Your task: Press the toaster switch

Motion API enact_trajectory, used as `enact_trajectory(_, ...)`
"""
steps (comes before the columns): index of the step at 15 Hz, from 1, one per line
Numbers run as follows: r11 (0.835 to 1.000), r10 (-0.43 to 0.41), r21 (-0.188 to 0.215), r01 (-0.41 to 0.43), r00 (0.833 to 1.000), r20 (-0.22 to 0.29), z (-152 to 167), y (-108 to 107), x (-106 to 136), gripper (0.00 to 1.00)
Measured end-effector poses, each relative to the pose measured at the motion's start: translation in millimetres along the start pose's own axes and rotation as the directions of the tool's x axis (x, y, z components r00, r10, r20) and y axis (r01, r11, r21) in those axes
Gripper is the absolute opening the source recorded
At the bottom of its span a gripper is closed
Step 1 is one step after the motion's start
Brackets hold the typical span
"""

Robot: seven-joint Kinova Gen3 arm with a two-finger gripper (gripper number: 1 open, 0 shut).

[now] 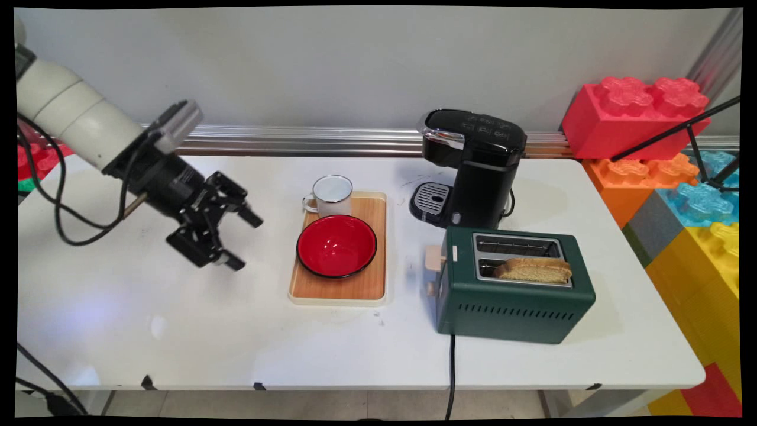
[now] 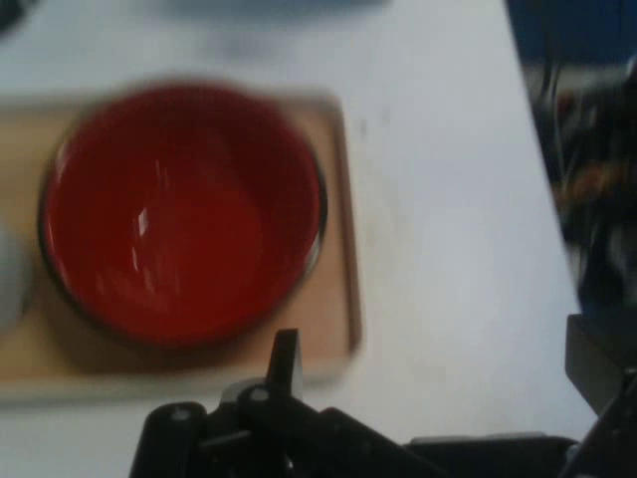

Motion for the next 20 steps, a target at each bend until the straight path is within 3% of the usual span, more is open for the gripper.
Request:
enact_trajectory(3,1.0,-0.01,-0.003,0.01,0.993,-0.121,-3.1,0.6,13.4,1.0)
enact_trajectory(7,1.0,-0.025,-0.015,0.022,0.962,-0.272,-6.2,2.3,29.2,1.0)
enact_trajectory(13,1.0,0.01,-0.022,-0.018,0.941,-0.34,2.8,3.3,37.8,1.0)
enact_trajectory(14,0.999,0.018,-0.021,-0.027,0.938,-0.346,5.1,2.8,39.9,0.0)
enact_trajectory(20,0.998,0.05,-0.018,-0.061,0.928,-0.37,17.8,-0.5,48.7,0.0)
